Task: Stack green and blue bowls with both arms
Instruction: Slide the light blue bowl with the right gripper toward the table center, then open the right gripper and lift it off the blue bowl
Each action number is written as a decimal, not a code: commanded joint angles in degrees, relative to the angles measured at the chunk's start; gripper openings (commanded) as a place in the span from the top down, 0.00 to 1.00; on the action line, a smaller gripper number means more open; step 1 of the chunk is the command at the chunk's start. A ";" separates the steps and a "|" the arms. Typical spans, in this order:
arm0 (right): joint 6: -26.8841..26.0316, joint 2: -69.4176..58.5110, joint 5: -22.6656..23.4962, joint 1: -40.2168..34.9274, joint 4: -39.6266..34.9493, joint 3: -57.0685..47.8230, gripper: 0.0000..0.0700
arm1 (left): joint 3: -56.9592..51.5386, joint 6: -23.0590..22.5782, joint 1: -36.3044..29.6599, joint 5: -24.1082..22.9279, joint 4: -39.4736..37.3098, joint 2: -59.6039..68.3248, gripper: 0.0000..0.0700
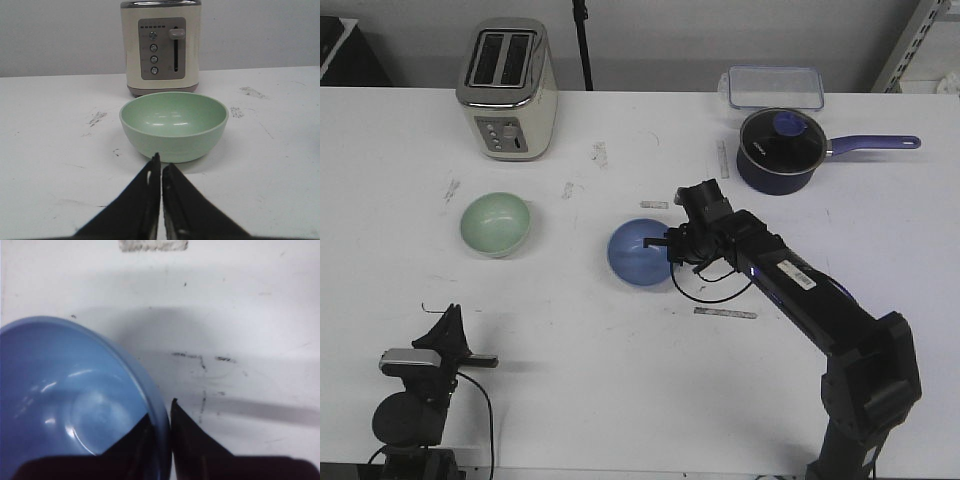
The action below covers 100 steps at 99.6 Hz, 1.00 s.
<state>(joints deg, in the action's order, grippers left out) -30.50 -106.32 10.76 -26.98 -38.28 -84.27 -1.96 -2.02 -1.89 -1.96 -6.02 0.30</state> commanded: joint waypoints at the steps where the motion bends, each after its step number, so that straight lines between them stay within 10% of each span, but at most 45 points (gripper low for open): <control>1: -0.96 -1.81 -0.11 -0.44 0.52 -1.18 0.99 | 1.29 0.28 0.07 0.04 -0.92 -0.11 1.00; 52: -1.01 -1.86 -0.37 -0.35 -0.66 -1.16 0.97 | 1.29 0.28 0.07 0.04 -0.92 -0.11 1.00; 100: -0.92 -1.40 -3.43 -0.83 -0.72 -1.20 0.38 | 1.29 0.28 0.07 0.04 -0.92 -0.11 1.00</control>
<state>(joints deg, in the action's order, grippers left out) -30.94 -106.87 7.75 -27.18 -39.38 -84.27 -1.96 -2.02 -1.89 -1.96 -6.02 0.30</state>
